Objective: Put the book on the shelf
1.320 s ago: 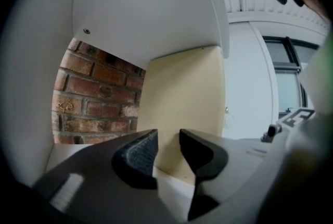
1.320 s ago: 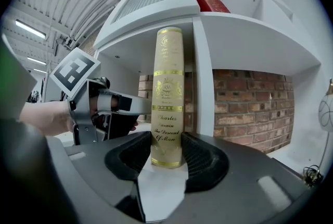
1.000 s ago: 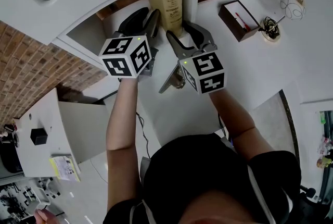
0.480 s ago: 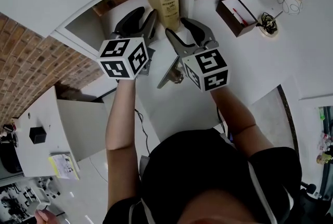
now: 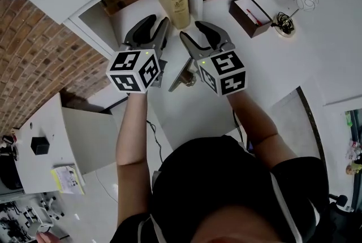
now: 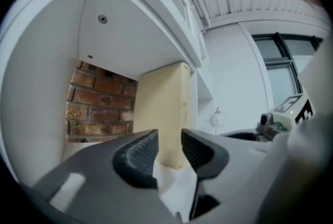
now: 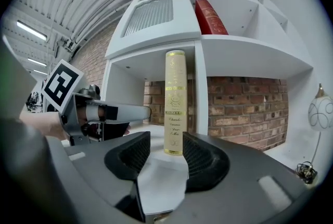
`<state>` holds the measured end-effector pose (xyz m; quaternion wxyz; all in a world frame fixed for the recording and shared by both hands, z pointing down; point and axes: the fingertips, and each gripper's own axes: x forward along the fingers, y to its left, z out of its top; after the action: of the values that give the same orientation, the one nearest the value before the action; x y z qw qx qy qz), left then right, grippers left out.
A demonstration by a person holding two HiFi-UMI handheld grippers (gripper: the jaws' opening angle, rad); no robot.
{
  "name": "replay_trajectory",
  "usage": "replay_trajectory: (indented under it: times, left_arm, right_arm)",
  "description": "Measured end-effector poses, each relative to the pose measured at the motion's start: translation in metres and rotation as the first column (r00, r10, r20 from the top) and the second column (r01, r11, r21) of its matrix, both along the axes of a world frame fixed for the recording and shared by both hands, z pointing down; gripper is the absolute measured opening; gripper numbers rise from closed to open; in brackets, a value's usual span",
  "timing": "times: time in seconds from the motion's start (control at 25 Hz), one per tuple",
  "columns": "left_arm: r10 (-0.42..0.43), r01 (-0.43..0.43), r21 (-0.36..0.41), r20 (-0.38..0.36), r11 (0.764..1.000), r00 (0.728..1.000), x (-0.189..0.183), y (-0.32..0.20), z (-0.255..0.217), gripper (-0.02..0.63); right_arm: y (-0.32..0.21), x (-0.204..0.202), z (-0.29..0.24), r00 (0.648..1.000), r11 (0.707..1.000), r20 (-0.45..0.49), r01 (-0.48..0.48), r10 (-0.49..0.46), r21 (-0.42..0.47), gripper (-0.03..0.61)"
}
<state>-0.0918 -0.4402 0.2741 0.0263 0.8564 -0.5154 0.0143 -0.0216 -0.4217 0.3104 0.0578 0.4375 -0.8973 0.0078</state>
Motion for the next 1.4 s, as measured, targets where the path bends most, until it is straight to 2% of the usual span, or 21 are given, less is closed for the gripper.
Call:
replay_trajectory:
  times: [0.4,0.8,1.24,1.4]
  left_arm:
    - [-0.007,0.007,0.008,-0.009,1.0,1.0,0.01,0.043,0.014,0.095]
    - [-0.028,0.028,-0.031,-0.005,0.999,1.0,0.016,0.078,0.049,0.018]
    - [-0.033,0.03,-0.053,-0.055,0.998,0.998,0.017,0.127,0.07,0.011]
    - [-0.037,0.031,-0.089,-0.069,0.996,0.997,0.012,0.141,0.083,0.011]
  right_arm:
    - [0.033,0.016,0.001,1.0,1.0,-0.009,-0.023,0.023,-0.006,0.19]
    - [0.065,0.027,0.015,0.999,0.999,-0.021,-0.045,0.045,-0.028,0.181]
    - [0.106,0.029,0.033,0.999,0.996,-0.013,-0.051,0.05,-0.067,0.162]
    - [0.121,0.02,0.044,1.0,0.994,0.002,-0.028,0.029,-0.101,0.15]
